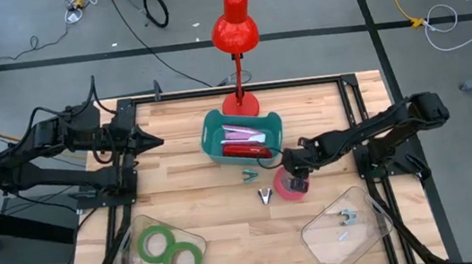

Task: Pick and place Stapler, Stapler remover, tape
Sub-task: Put the pink tape in the left transparent bin

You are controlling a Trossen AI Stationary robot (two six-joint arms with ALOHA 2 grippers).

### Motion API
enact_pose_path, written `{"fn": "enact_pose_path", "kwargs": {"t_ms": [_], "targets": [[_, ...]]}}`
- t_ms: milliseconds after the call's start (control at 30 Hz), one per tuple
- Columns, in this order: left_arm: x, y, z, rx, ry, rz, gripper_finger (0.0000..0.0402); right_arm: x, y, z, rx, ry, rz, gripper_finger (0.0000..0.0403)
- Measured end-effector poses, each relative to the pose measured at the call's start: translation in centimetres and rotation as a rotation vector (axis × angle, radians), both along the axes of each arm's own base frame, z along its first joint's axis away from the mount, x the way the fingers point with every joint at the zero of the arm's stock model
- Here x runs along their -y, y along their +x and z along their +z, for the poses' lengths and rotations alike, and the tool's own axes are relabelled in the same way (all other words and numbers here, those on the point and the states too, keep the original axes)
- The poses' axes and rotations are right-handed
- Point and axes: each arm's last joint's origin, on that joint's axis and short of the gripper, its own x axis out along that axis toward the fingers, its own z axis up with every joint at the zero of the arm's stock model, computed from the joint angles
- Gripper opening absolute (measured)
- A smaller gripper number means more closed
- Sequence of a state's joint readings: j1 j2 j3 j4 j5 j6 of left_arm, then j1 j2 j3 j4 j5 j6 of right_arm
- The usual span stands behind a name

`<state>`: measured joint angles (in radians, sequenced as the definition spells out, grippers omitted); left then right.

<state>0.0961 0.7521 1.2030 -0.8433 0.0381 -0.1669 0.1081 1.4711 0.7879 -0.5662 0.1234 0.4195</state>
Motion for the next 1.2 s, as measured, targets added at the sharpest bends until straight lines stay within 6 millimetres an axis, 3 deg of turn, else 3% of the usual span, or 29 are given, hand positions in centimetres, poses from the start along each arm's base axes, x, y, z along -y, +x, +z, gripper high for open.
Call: {"fn": "enact_pose_path", "kwargs": {"t_ms": [567, 967, 1200], "targets": [[0.0, 0.0, 0.0, 0.000, -0.004, 0.002, 0.0005, -1.2, 0.6, 6.2, 0.186, 0.012, 0.024, 0.0062], [0.0, 0.0, 0.1, 0.012, -0.002, 0.001, 0.0005, -2.2, 3.8, 12.0, 0.588, 0.029, 0.036, 0.0062], [0.0, 0.3, 0.7, 0.074, 0.005, 0.000, 0.0005, -2.1, 4.9, 16.8, 0.788, -0.067, 0.051, 0.0061]]}}
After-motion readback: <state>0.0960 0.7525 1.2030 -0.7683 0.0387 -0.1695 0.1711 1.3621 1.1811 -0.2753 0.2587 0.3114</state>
